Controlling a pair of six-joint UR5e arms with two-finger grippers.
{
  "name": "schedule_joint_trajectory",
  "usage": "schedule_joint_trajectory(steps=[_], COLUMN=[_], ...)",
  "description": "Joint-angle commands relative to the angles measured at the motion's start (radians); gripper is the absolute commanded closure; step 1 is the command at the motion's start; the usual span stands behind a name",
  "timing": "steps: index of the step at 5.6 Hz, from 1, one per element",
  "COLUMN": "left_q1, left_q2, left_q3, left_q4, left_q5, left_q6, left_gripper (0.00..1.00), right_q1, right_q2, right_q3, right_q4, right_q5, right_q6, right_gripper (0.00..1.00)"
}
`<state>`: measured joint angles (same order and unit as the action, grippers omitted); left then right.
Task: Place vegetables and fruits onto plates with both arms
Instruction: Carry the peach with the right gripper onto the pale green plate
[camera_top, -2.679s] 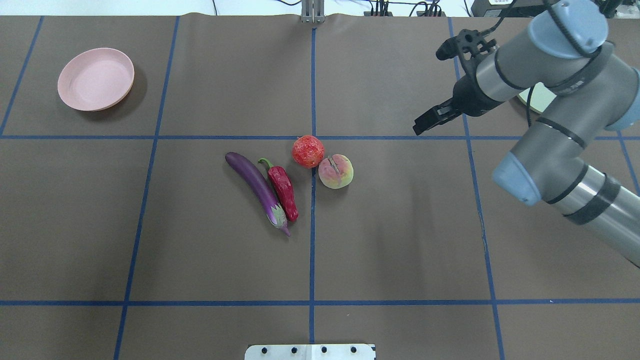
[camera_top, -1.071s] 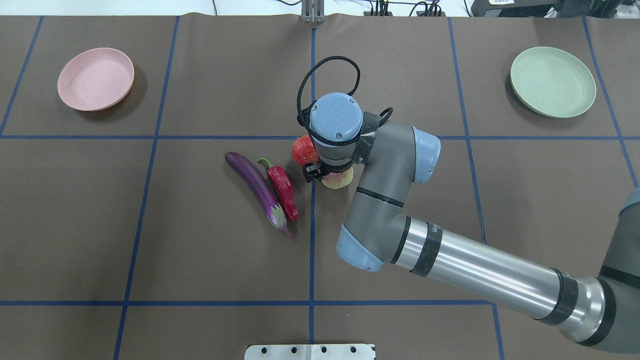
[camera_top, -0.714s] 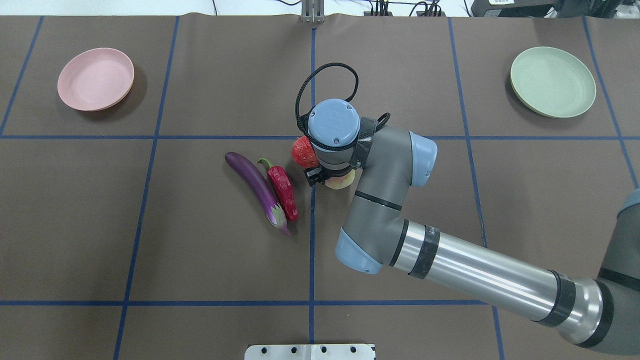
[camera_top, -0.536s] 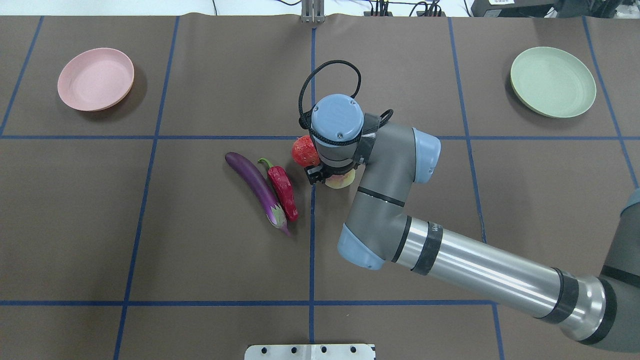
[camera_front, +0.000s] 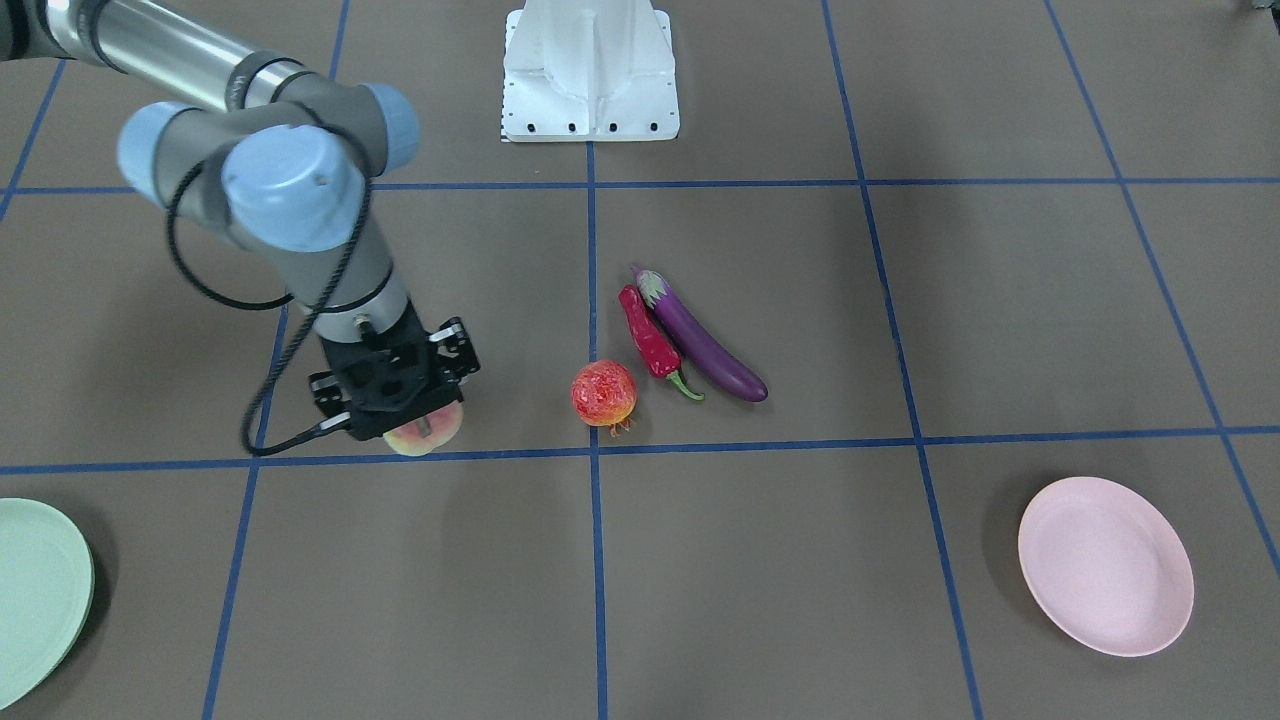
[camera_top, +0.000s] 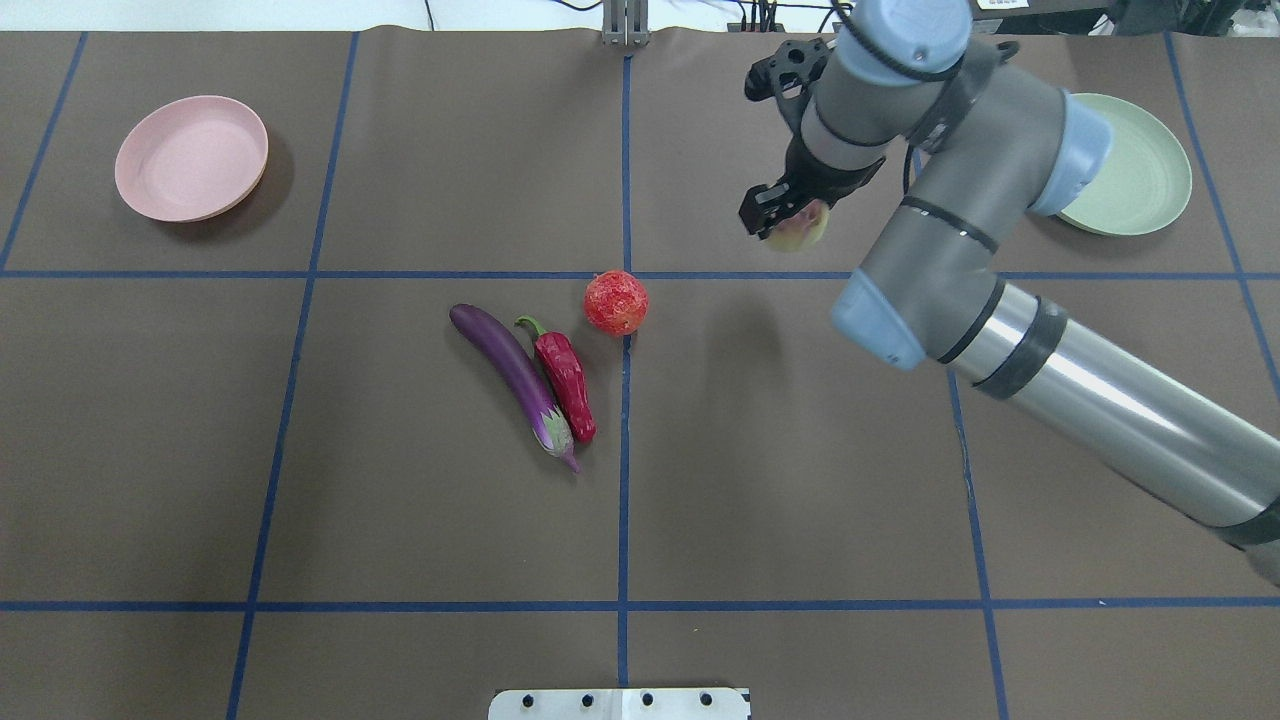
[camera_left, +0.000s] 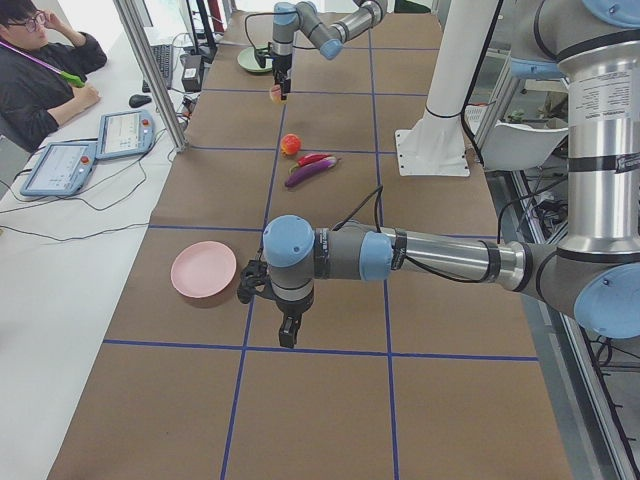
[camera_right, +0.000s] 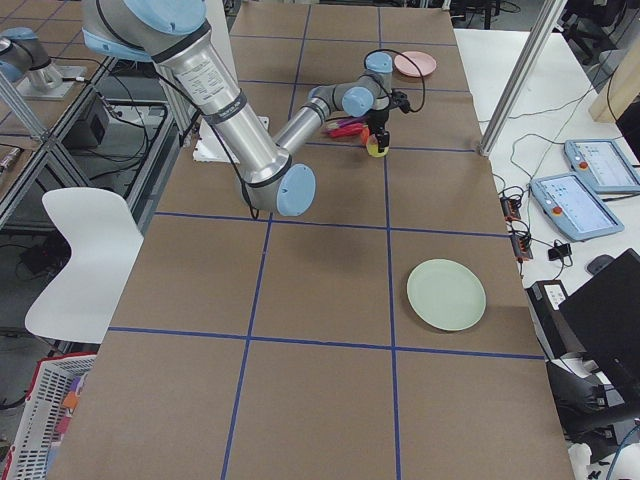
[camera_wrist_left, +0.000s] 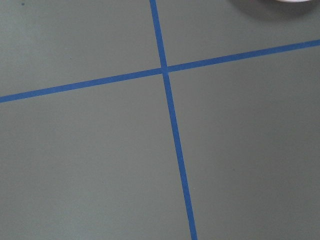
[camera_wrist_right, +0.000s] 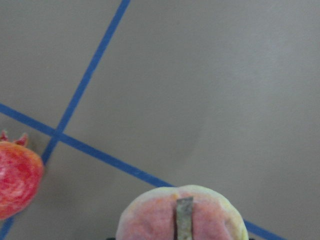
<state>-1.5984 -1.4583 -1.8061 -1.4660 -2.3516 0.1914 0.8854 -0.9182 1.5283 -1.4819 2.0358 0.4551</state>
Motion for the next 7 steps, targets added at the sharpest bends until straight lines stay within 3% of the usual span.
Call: schedule_joint_trajectory(steps=[1, 2, 3, 4, 5, 6, 7], left_q1=[0.0, 0.0, 0.0, 0.0, -0.002, 0.0, 0.0], left_q2=[-0.001, -0.001, -0.001, -0.001, -0.001, -0.001, -0.001], left_q3=[-0.001, -0.004, -0.006, -0.006, -0.006, -0.006, -0.006], left_q4=[-0.017, -0.017, -0.026, -0.027, -0.027, -0.028, -0.028], left_q5=[0.0, -0.002, -0.002, 0.0, 0.0, 0.0, 0.0], left_q6=[0.0, 0.0, 0.0, 0.0, 0.0, 0.0, 0.0], left_gripper=[0.0, 0.0, 0.0, 0.0, 0.0, 0.0, 0.0], right_q1=[0.253, 0.352, 0.375, 0.379, 0.382, 0.382, 0.382], right_q2=[-0.054, -0.063, -0.071, -0.091, -0.096, -0.105, -0.105], right_q3=[-0.223, -0.373, -0.47, -0.581, -0.608, -0.599, -0.555], right_q4=[0.163, 0.22, 0.279, 0.427, 0.448, 0.451, 0.453], right_q5=[0.193, 0.219, 0.219, 0.221, 0.221, 0.222, 0.221], right_q6=[-0.302, -0.466, -0.516, -0.513, -0.503, -0.45, -0.362], right_gripper=[1.0, 1.0, 1.0, 1.0, 1.0, 0.24, 0.01])
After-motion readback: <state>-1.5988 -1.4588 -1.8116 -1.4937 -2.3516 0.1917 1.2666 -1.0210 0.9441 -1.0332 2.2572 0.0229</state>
